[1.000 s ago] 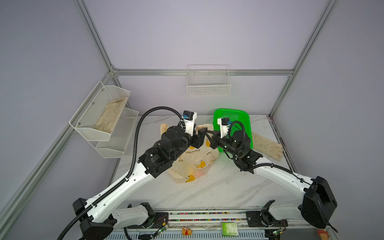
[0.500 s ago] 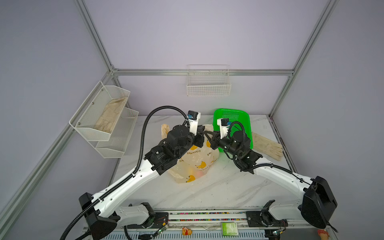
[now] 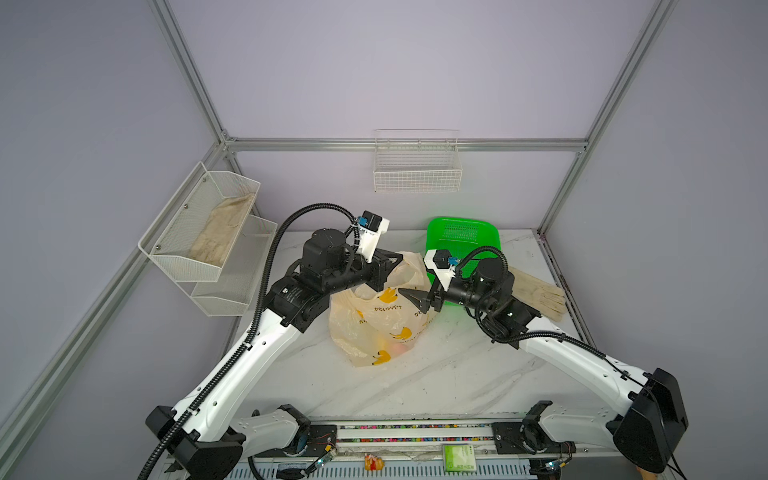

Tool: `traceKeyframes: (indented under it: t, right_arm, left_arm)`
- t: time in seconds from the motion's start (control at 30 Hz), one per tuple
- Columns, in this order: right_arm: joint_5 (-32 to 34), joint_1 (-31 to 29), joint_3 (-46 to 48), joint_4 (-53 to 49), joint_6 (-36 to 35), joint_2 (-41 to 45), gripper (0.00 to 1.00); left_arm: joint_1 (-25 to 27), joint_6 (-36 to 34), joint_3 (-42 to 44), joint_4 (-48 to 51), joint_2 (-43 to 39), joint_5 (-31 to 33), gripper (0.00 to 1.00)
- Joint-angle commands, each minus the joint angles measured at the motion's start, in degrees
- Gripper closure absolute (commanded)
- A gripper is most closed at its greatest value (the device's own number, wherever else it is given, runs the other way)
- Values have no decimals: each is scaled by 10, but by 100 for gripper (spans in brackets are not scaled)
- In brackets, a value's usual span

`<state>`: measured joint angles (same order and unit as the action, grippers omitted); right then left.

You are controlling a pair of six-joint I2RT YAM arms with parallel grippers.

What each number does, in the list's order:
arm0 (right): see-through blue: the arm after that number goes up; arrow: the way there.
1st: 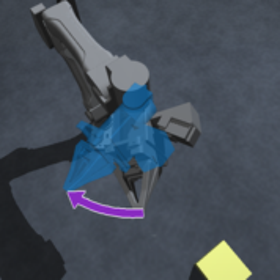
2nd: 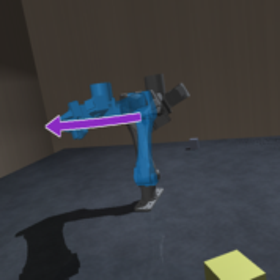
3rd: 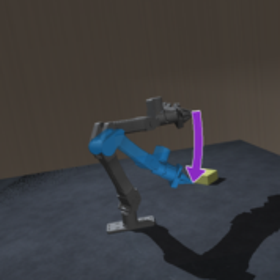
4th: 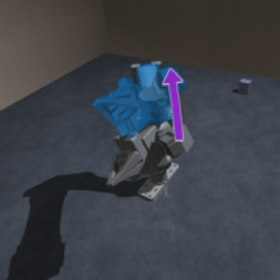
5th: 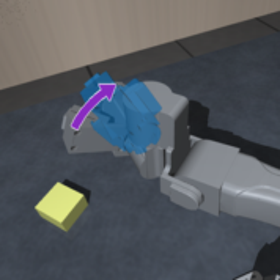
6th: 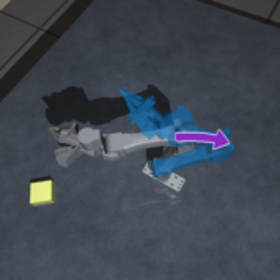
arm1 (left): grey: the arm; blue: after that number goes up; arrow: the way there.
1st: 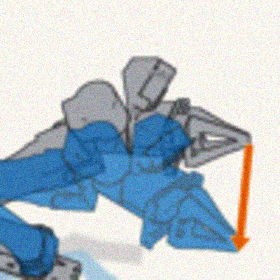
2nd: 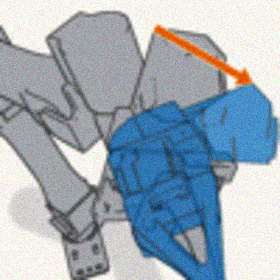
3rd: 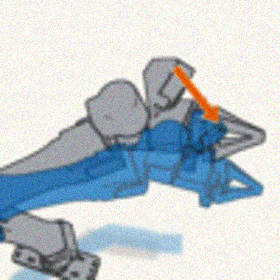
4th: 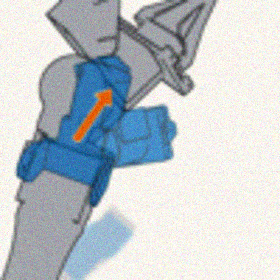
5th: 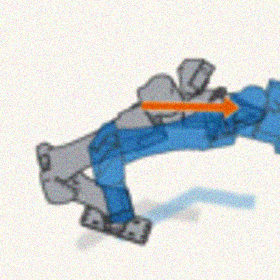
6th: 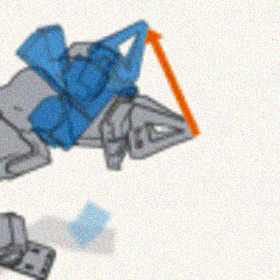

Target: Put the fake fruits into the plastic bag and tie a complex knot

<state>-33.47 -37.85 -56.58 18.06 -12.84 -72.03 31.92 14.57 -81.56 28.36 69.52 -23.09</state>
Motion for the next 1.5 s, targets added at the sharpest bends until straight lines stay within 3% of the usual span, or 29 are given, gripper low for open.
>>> traceKeyframes:
  t: [0.0, 0.1, 0.17, 0.23, 0.4, 0.47, 0.67, 0.77, 0.9, 1.13, 1.33, 1.47]
  right_arm:
    - [-84, 36, -50, -22, -51, -12, 11]
    - [-135, 41, -99, -81, -84, -38, 11]
    - [-168, 40, -116, -74, -62, -61, 11]
    - [-210, 37, -111, -20, -12, -87, 10]
    - [-169, 21, -29, 240, 117, -101, 15]
    - [-141, 8, -21, 298, 143, -114, 22]
    - [-21, -41, 3, 350, 153, -125, 36]
    - [75, -69, 37, 406, 165, -120, 45]
    - [255, -105, 58, 426, 164, -130, 64]
    - [436, -118, 109, 404, 177, -154, 92]
    - [469, -119, 167, 372, 160, -170, 92]
    - [468, -118, 165, 327, 141, -165, 85]
  left_arm:
    - [-20, 0, -57, -4, -5, -123, 100]
    - [-35, -14, -61, -3, -3, -143, 100]
    - [-40, -13, -65, -3, 1, -146, 100]
    - [-42, -4, -69, -12, 5, -146, 100]
    - [-41, 52, -70, -58, 19, -170, 100]
    - [-42, 78, -66, -75, 23, -169, 100]
    - [-41, 110, -50, -91, 21, -138, 100]
    - [-41, 126, -38, -105, 17, -121, 100]
    - [-42, 156, -31, -123, 16, -112, 100]
    - [-48, 187, -22, -130, 9, -81, 100]
    - [-55, 157, -9, -98, 8, -40, 100]
    - [-56, 153, -12, -95, 12, -40, 100]
